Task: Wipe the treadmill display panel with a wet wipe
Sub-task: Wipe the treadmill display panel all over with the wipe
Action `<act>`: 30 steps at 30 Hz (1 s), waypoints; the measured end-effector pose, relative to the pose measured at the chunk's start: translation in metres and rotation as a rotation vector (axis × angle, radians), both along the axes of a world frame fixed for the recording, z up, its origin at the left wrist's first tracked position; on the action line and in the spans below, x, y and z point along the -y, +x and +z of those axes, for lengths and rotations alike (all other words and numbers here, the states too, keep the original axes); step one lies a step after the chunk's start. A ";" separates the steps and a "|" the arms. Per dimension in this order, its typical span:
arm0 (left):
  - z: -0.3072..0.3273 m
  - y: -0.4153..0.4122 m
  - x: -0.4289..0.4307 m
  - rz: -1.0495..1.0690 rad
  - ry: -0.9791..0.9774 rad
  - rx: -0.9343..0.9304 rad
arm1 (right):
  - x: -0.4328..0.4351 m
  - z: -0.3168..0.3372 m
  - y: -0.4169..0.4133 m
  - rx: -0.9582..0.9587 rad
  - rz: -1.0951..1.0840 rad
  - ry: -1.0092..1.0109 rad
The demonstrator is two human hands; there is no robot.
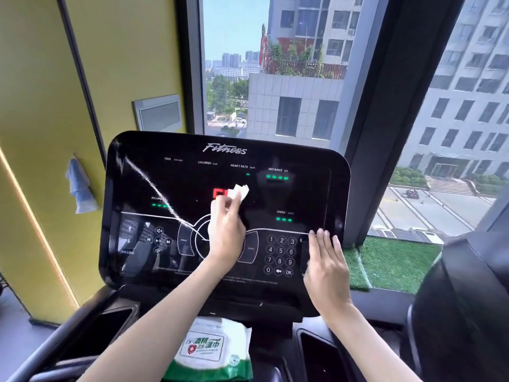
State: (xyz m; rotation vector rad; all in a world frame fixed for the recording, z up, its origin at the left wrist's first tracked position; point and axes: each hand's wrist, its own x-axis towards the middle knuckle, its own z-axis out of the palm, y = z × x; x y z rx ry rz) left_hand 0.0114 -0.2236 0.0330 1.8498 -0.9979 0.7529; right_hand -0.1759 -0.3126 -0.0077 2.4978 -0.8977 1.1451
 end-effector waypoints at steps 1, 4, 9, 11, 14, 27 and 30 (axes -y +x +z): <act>0.001 -0.007 0.005 0.038 -0.049 -0.086 | 0.002 -0.001 -0.001 0.004 0.005 -0.005; -0.002 -0.047 0.024 -0.081 0.055 0.003 | 0.005 0.000 -0.005 -0.030 0.036 0.017; -0.006 -0.046 0.026 -0.269 0.230 0.289 | 0.006 0.008 -0.018 -0.111 0.111 0.085; -0.001 -0.029 0.026 -0.173 0.025 0.118 | 0.006 0.011 -0.020 -0.116 0.131 0.134; -0.002 -0.043 0.032 -0.154 -0.045 -0.022 | 0.004 0.013 -0.020 -0.125 0.144 0.186; 0.017 -0.073 0.066 -0.319 0.091 0.090 | 0.003 0.015 -0.035 -0.039 0.077 0.149; 0.011 -0.083 0.068 -0.493 0.367 0.243 | 0.004 0.013 -0.036 -0.085 0.065 0.138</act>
